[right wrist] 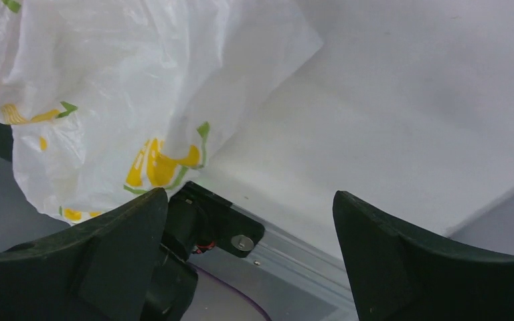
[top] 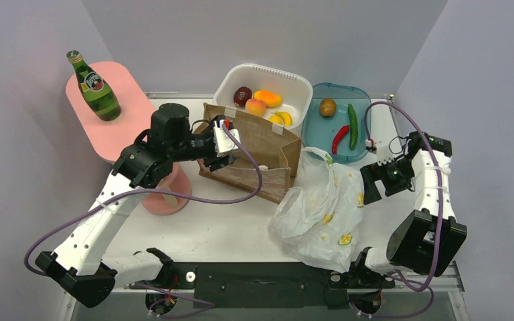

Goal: Untie the knot of the grocery bags and take out the mixed food

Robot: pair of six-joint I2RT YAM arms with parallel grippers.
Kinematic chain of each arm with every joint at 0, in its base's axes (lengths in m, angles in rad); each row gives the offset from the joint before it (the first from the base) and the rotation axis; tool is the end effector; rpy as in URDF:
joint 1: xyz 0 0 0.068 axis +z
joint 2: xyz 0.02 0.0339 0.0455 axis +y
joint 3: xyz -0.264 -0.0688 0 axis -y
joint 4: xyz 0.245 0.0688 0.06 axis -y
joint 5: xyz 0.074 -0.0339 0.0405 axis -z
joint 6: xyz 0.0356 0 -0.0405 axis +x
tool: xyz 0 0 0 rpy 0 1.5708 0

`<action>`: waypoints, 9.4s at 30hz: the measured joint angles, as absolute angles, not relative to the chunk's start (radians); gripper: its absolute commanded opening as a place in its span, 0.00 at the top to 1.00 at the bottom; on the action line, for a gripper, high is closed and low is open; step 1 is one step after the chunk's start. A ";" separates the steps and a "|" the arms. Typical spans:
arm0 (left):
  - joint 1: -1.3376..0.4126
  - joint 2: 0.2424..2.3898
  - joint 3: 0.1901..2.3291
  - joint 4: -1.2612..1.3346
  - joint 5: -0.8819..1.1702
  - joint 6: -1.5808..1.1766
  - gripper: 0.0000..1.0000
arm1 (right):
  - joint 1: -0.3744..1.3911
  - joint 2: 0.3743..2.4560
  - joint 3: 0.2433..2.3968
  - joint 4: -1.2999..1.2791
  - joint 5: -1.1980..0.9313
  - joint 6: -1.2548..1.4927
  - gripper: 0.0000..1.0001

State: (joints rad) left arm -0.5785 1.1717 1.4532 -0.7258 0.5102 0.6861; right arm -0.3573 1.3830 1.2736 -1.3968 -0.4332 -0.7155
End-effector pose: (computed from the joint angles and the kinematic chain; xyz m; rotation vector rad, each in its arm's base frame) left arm 0.1839 -0.1408 0.4373 1.4154 1.3870 -0.4428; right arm 0.2185 -0.0656 0.2997 -0.5230 2.7763 0.4877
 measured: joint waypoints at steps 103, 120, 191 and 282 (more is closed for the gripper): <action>-0.985 1.679 1.480 0.560 0.171 0.828 0.94 | -0.104 1.032 1.498 -0.426 -1.148 0.613 0.62; -0.842 1.582 1.676 0.361 0.477 0.006 1.00 | -0.046 0.993 1.619 -0.381 -0.868 0.176 0.12; -0.942 1.357 1.673 -0.350 0.428 1.122 0.04 | 0.405 1.199 1.496 -0.442 -1.034 0.353 1.00; -0.562 1.562 1.523 -0.786 0.435 1.217 1.00 | 0.282 1.285 1.494 -0.552 -0.790 0.210 0.32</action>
